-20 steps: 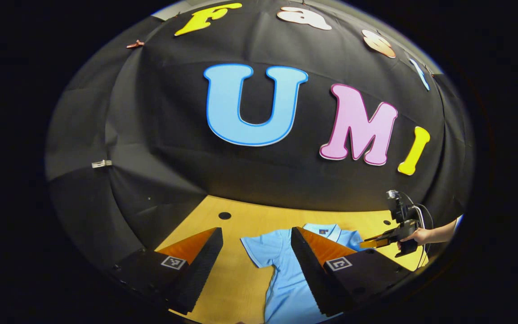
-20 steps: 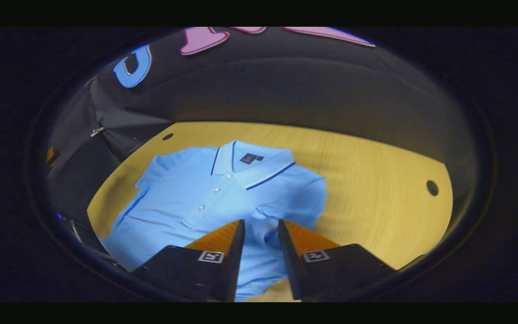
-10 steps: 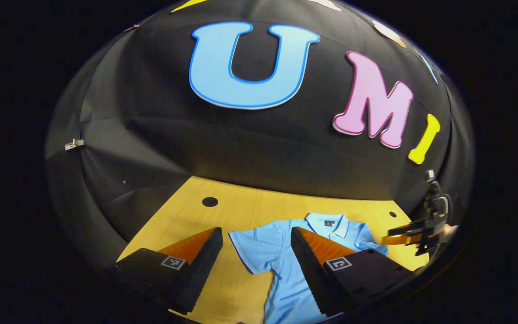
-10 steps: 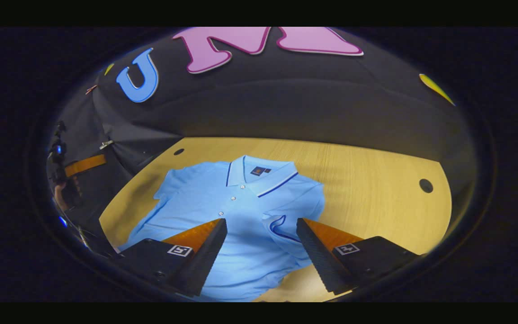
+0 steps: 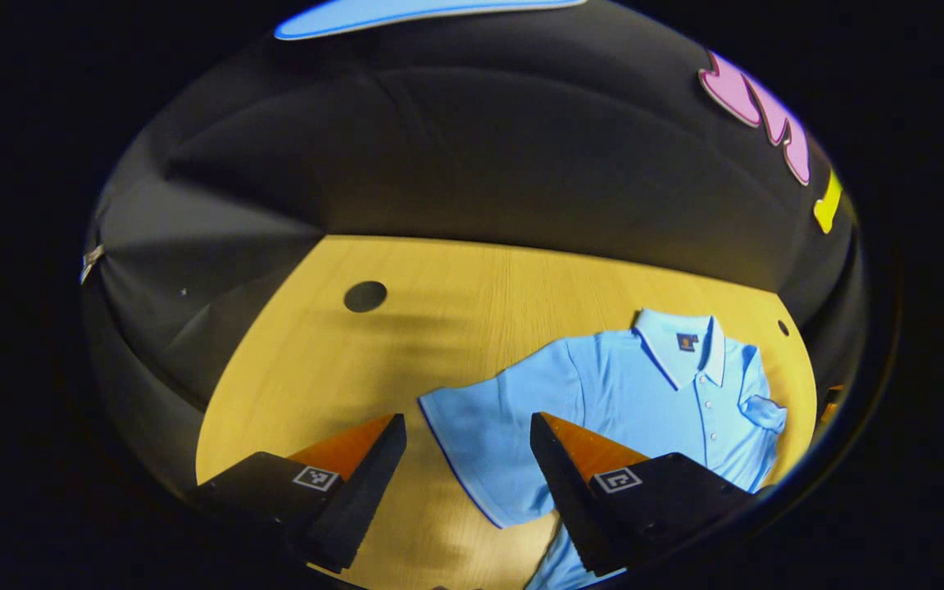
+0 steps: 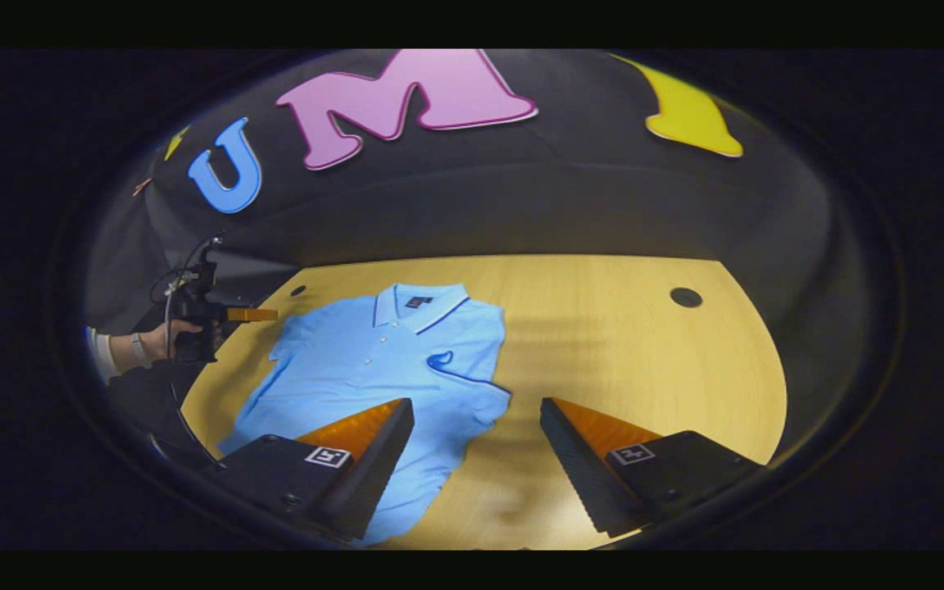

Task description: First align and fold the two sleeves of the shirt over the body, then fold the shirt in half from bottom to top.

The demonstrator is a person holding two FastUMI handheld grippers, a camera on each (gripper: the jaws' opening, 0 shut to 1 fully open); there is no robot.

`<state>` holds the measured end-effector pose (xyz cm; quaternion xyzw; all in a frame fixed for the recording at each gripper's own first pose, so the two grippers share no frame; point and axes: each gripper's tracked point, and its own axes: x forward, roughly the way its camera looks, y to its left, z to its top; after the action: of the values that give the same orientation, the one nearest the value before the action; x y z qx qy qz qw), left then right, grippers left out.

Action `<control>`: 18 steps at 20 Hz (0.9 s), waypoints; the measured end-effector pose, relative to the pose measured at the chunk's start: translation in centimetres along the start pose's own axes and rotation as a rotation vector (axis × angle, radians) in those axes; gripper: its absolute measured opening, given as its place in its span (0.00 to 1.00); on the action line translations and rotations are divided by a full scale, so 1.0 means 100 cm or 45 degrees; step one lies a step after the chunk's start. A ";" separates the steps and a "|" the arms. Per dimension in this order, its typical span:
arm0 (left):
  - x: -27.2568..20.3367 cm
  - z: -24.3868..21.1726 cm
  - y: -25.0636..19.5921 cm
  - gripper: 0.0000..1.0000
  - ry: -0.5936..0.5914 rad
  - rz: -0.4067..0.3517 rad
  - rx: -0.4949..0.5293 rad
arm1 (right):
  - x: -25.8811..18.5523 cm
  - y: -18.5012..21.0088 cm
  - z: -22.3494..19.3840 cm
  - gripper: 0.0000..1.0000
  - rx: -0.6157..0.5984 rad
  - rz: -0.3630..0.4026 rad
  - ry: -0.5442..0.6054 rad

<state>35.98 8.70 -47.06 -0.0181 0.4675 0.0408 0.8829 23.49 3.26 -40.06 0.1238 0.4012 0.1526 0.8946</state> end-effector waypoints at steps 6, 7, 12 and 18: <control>0.037 -0.027 0.008 0.99 0.133 0.066 0.017 | -0.019 -0.027 -0.016 0.98 0.083 -0.084 -0.007; 0.038 -0.023 0.004 0.95 0.122 0.061 0.026 | -0.020 -0.029 -0.019 0.98 0.097 -0.092 -0.006; 0.036 -0.021 -0.034 0.17 0.108 -0.072 0.028 | -0.023 -0.029 -0.029 0.98 0.157 -0.094 0.002; -0.007 0.028 -0.078 0.06 -0.080 -0.256 0.166 | -0.023 -0.016 -0.024 0.98 0.147 -0.069 -0.018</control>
<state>38.57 1.06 -45.00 -0.0062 0.4369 -0.0777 0.8961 20.51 1.18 -40.55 0.1654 0.4063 0.1041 0.8926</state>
